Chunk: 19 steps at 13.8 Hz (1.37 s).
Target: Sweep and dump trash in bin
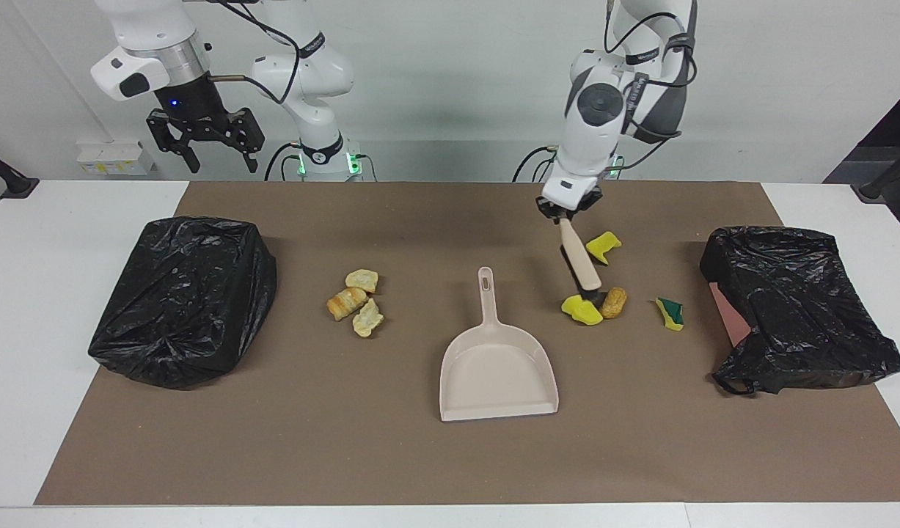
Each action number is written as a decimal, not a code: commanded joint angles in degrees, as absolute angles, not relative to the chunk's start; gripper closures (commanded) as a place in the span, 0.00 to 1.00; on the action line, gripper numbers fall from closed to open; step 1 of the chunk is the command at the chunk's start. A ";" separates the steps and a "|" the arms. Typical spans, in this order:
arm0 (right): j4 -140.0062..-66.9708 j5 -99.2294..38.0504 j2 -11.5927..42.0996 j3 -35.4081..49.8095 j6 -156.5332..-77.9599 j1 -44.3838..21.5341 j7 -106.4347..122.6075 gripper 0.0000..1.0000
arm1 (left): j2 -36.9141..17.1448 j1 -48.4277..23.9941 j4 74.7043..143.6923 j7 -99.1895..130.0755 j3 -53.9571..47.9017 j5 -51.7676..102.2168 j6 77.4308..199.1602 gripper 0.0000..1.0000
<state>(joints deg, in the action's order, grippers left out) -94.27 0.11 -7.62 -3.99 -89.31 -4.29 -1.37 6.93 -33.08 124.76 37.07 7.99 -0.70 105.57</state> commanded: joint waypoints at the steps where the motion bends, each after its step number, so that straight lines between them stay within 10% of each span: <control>1: -94.13 -1.14 -7.82 -3.78 -88.33 -3.60 0.44 0.00 | 7.29 -27.17 124.63 37.88 7.21 -2.45 99.61 1.00; 10: -94.04 -1.14 -7.82 -3.78 -88.33 -3.60 0.44 0.00 | 20.03 -25.31 142.00 54.56 6.86 -2.55 93.76 1.00; 19: -94.13 -1.14 -7.82 -3.78 -88.33 -3.60 0.44 0.00 | 12.33 -28.65 140.29 59.94 6.68 12.99 118.81 1.00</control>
<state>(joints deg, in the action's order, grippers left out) -94.27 0.11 -7.62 -3.99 -89.31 -4.29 -1.37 16.28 -27.22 143.81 58.57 6.16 9.88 115.63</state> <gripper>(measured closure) 0.000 0.744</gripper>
